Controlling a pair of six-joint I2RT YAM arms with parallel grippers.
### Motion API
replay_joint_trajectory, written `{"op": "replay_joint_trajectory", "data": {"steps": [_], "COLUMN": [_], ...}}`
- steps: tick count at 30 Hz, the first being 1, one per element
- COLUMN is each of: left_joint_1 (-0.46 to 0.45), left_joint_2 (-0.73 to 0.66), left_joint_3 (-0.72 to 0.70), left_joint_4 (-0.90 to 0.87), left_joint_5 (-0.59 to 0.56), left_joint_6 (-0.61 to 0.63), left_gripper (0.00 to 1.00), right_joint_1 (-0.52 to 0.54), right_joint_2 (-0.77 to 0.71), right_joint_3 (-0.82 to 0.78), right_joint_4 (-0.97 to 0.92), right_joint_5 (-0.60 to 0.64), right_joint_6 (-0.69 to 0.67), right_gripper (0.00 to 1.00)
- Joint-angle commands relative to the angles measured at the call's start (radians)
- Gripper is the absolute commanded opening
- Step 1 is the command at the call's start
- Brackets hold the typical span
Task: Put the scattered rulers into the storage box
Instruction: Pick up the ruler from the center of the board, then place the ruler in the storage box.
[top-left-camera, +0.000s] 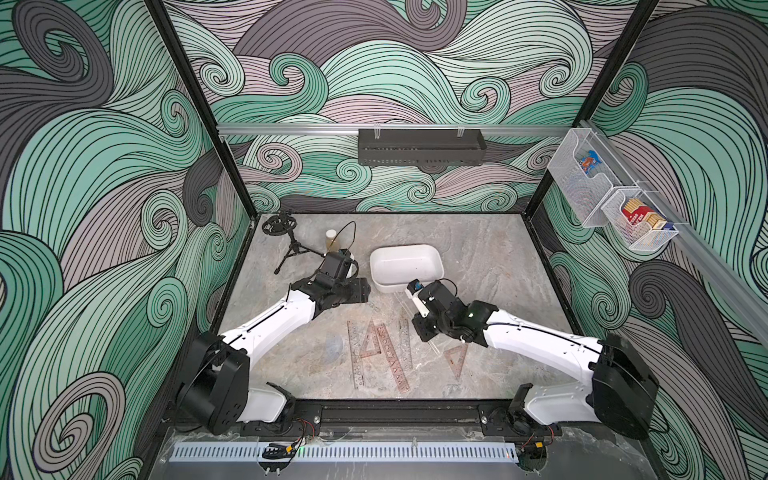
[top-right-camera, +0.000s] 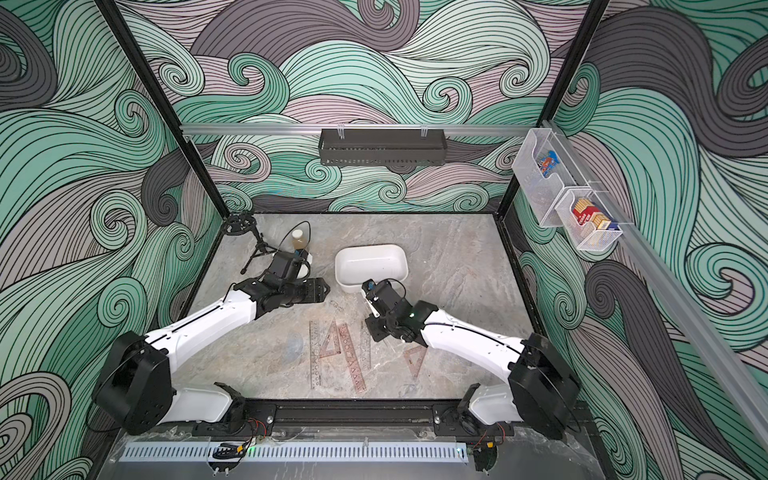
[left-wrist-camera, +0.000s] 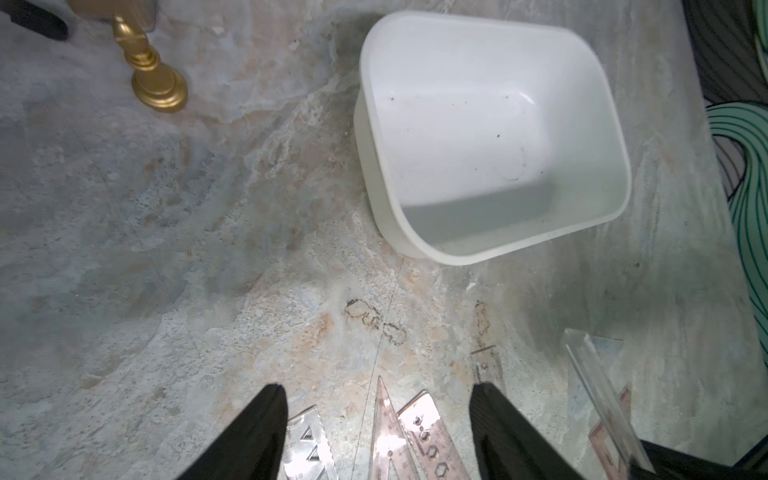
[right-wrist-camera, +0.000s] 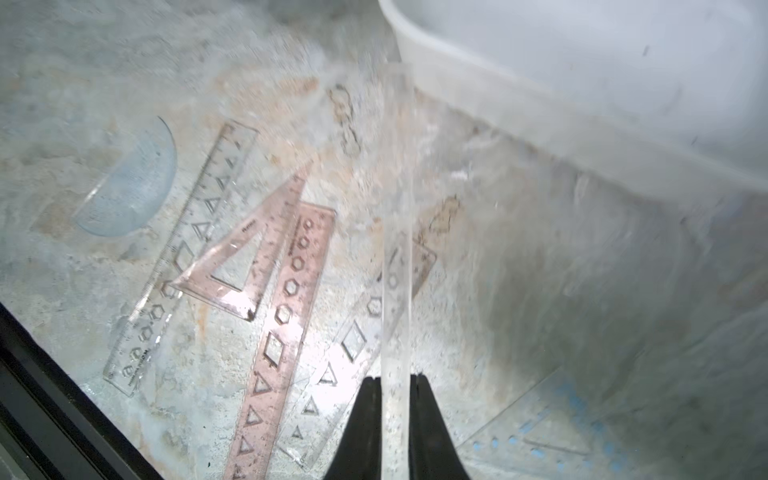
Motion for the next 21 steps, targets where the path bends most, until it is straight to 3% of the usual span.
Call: {"op": "replay_joint_trajectory", "data": {"steps": [1,10,13,21], "left_joint_1": [0.007,0.008,0.009,0.017], "left_joint_2": [-0.041,-0.058,-0.042,0.013], "left_joint_3": [0.006,-0.004,-0.002,0.025], "left_joint_4": [-0.018,-0.005,-0.005,0.025], "left_joint_5": [0.022,0.038,0.026,0.014], "left_joint_6": [0.0,-0.001,0.0,-0.024], "left_gripper": [0.73,0.73,0.73,0.73], "right_joint_1": [-0.053,-0.206,-0.232,-0.275], "right_joint_2": [0.033,0.338,0.442,0.681], "right_joint_3": [0.112,0.478,0.58,0.774], "right_joint_4": [-0.017,-0.022,-0.022,-0.02], "right_joint_5": [-0.033,0.032,0.143,0.177], "right_joint_6": [-0.263,-0.742,-0.873,-1.019], "right_gripper": [0.0,0.0,0.0,0.0]}}
